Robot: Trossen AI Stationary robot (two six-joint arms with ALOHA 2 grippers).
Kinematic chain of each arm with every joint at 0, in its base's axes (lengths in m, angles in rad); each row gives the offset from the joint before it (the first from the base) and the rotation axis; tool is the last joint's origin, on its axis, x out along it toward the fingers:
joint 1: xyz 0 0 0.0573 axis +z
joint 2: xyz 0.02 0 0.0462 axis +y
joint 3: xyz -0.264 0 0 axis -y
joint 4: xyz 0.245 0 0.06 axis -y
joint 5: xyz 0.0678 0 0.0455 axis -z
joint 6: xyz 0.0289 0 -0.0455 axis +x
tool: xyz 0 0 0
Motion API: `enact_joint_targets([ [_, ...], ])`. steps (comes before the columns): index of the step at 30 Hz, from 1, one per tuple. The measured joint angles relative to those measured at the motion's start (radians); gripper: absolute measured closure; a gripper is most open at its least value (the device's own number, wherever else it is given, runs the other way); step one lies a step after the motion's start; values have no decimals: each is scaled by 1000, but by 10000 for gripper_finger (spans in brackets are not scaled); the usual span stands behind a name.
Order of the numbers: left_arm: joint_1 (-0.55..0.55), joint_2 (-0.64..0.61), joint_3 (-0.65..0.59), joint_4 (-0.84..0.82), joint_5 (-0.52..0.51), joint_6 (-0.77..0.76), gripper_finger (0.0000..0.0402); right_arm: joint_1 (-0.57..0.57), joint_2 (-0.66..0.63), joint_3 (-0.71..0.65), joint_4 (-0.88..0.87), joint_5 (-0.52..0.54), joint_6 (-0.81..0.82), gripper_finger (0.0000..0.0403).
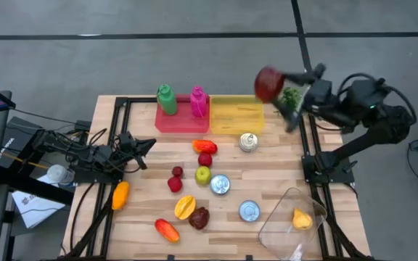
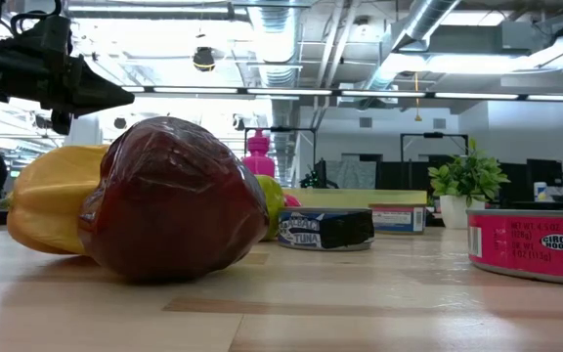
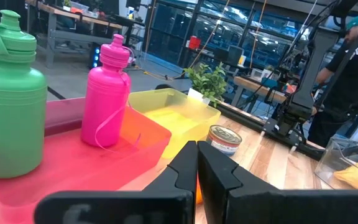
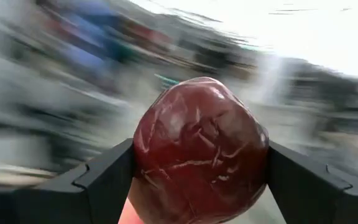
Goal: Pick & Place Food Item
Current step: Put the apple into the transparent bin
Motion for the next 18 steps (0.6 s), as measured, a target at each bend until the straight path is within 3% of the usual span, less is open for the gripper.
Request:
enact_joint_targets([
  [3,0,0,0,0,0,0,401,-5,-11,2,-43,-258,237,81],
  [6,0,0,0,0,0,0,401,17,-8,2,-185,-414,485,81],
  [16,0,0,0,0,0,0,401,309,167,-7,-1022,-529,1369,81],
  [18,0,0,0,0,0,0,401,376,211,-15,-1075,-582,1512,81],
])
